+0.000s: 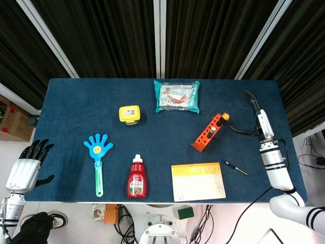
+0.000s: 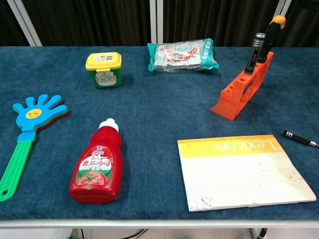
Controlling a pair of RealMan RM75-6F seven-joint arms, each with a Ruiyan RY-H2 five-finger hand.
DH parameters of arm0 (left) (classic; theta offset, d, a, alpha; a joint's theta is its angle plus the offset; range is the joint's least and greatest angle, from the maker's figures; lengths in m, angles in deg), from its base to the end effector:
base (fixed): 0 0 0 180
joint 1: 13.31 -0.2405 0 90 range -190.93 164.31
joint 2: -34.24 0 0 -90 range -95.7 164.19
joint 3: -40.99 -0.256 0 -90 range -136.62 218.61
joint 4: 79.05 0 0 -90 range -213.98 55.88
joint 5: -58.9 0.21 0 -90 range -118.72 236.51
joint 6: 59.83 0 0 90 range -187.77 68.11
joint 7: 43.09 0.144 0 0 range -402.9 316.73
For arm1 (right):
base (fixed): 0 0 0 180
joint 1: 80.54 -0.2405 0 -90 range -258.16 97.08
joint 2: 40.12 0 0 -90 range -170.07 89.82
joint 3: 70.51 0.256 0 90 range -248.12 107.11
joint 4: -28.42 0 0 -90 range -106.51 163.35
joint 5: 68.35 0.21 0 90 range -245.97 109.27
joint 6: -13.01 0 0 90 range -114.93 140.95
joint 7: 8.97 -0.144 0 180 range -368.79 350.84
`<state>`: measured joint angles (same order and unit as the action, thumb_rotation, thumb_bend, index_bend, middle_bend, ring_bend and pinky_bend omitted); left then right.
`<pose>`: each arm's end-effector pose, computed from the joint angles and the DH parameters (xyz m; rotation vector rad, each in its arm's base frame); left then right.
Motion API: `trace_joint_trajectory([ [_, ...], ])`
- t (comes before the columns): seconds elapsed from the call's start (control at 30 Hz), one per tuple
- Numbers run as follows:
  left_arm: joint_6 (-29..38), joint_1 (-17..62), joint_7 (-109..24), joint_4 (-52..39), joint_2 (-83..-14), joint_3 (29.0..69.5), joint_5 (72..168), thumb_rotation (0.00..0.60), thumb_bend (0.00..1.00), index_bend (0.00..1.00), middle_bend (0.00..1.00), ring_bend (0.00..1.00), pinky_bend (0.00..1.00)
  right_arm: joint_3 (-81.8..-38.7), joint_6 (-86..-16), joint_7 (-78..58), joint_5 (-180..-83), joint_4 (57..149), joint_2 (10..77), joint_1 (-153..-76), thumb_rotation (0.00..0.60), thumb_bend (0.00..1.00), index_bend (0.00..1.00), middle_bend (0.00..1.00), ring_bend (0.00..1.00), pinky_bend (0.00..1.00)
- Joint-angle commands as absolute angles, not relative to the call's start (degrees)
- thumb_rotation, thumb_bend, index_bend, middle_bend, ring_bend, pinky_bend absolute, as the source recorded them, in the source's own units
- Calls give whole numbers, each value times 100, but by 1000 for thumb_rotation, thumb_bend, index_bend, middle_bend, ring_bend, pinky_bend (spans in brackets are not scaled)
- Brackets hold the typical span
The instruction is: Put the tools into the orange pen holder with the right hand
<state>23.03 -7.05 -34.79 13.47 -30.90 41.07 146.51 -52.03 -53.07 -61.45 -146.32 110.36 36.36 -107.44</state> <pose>-0.3068 0.1776 0.1398 -1.5156 -0.8385 -0.7925 -0.2286 -0.3460 0.1137 1.0591 -1.6187 1.7820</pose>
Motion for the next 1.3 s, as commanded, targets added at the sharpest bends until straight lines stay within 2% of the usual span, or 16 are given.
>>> trace_joint_trajectory([
  [0.03, 2292, -701, -3477, 1347, -3089, 4106, 14646, 600, 54, 147, 70, 29, 183, -5319, -5794, -5887, -14894, 11048, 3619, -10540, 600, 101, 0, 0, 0, 0],
  [0.1, 2290, -700, -3472, 1351, -3090, 4104, 14648, 600, 54, 147, 70, 29, 182, -5371, -6037, -5802, -15008, 11111, 3550, -10420, 600, 105, 0, 0, 0, 0],
  [0.2, 2312, -707, -3467, 1361, -3090, 4102, 14662, 600, 54, 147, 70, 29, 183, -5560, -6484, -5528, -15292, 11108, 3463, -10183, 600, 181, 2, 0, 0, 0],
  [0.3, 2317, -709, -3455, 1365, -3094, 4100, 14667, 600, 55, 147, 70, 29, 183, -5911, -6665, -5238, -15532, 11066, 3350, -9941, 600, 307, 70, 1, 0, 0],
  [0.4, 2302, -705, -3433, 1367, -3102, 4090, 14673, 600, 54, 147, 70, 28, 183, -6258, -6693, -4731, -15676, 11052, 3192, -9728, 600, 333, 135, 9, 0, 0],
  [0.57, 2287, -698, -3368, 1376, -3126, 4070, 14703, 600, 54, 147, 70, 29, 183, -6650, -6363, -3442, -15466, 11566, 2885, -9498, 600, 315, 241, 17, 0, 0],
  [0.73, 2288, -706, -3282, 1402, -3143, 4071, 14678, 600, 54, 148, 70, 29, 185, -6936, -5541, -2492, -15239, 12135, 2659, -9659, 600, 305, 282, 26, 0, 0],
  [0.9, 2349, -735, -3266, 1413, -3145, 4062, 14707, 600, 54, 147, 70, 29, 186, -6945, -4827, -1707, -14716, 12347, 2777, -9919, 600, 303, 282, 30, 0, 0],
  [1.3, 2398, -752, -3410, 1381, -3093, 4038, 14791, 600, 55, 147, 70, 29, 186, -6688, -4554, 127, -13285, 12306, 3666, -10217, 600, 301, 341, 37, 0, 0],
])
